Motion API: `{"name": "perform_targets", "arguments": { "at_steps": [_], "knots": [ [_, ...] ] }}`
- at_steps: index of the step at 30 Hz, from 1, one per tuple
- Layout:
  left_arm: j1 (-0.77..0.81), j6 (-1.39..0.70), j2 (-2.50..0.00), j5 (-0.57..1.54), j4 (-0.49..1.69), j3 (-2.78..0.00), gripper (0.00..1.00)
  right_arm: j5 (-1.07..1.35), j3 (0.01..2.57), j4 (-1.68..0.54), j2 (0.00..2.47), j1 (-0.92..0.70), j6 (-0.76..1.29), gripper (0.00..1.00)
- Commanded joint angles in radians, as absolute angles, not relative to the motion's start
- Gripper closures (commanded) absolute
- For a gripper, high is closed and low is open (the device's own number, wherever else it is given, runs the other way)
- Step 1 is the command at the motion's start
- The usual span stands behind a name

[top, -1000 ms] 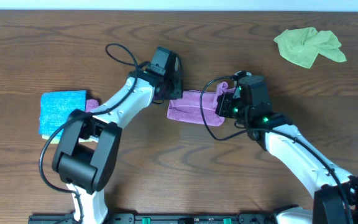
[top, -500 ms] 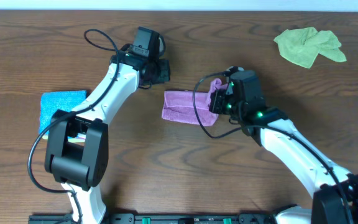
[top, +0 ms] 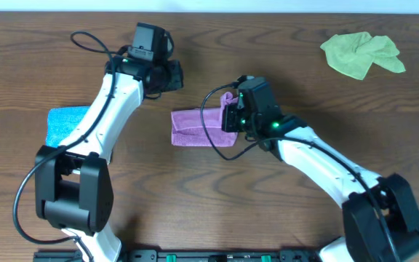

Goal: Fold the cloth

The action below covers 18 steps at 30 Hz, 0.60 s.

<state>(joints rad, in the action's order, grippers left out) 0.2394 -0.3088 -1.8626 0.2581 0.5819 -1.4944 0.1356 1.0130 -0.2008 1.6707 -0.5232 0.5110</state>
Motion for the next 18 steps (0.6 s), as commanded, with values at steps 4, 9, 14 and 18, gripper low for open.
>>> {"name": "perform_targets", "arguments": {
  "at_steps": [4, 9, 14, 18],
  "knots": [
    [0.221, -0.278, -1.842, 0.256, 0.647, -1.522, 0.94, 0.101, 1.048, -0.202, 1.681, -0.562, 0.494, 0.99],
    [0.211, -0.266, -1.831, 0.256, 0.669, -1.522, 0.94, 0.101, 1.056, -0.201, 1.681, -0.569, 0.492, 0.99],
    [0.187, -0.269, -1.821, 0.321, 0.733, -1.522, 0.94, 0.094, 1.059, -0.203, 1.681, -0.57, 0.491, 0.99],
    [0.186, -0.27, -1.821, 0.342, 0.792, -1.521, 0.94, 0.086, 1.063, -0.202, 1.681, -0.57, 0.481, 0.99]
  ]
}}
